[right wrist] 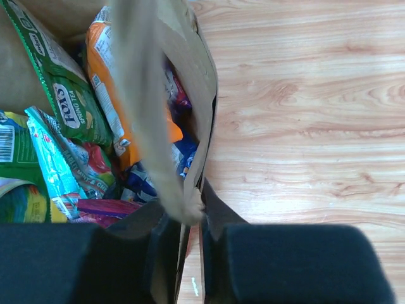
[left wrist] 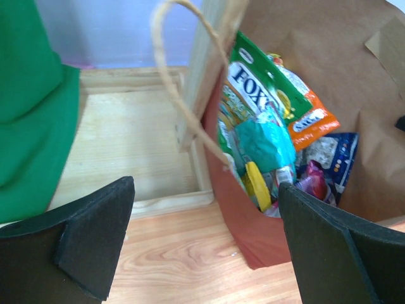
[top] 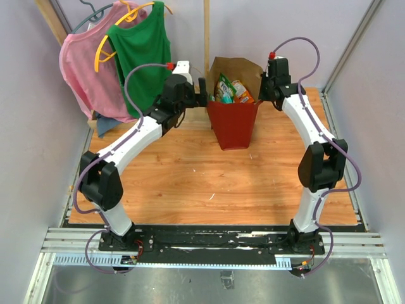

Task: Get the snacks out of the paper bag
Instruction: Adjust the paper bag at the center of the board.

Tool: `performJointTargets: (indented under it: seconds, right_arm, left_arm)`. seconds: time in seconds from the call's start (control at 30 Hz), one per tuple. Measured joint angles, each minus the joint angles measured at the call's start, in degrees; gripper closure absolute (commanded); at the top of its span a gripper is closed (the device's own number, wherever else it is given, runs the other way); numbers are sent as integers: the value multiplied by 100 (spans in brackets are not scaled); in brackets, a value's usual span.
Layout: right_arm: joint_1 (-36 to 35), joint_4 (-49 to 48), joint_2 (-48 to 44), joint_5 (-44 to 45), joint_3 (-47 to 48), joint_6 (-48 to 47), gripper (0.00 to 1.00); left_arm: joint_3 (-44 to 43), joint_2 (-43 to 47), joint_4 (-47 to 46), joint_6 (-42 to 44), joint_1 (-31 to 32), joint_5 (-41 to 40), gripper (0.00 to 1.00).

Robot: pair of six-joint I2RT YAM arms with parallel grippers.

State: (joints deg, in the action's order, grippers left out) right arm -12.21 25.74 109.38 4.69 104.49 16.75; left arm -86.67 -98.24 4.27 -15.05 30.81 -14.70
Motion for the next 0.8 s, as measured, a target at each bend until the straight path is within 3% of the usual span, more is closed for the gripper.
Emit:
performJointTargets:
  seconds: [0.07,0.47,0.63,0.8]
  right_arm:
    - [-68,144,24,144,131,-59,99]
    - [-190,584,66,326,479,-664,99]
    - [116,293,-343,-269,-83,-874,99]
    - [540,385,-448,-815,-4,-1078,99]
  left_arm:
    - [-2,98,140,0,-142,66,0]
    - [105,960,308,-24,-369,407,0]
    - [483,1558,232,-39,-369,544,0]
    - [651,1864,186,-42,-369,577,0]
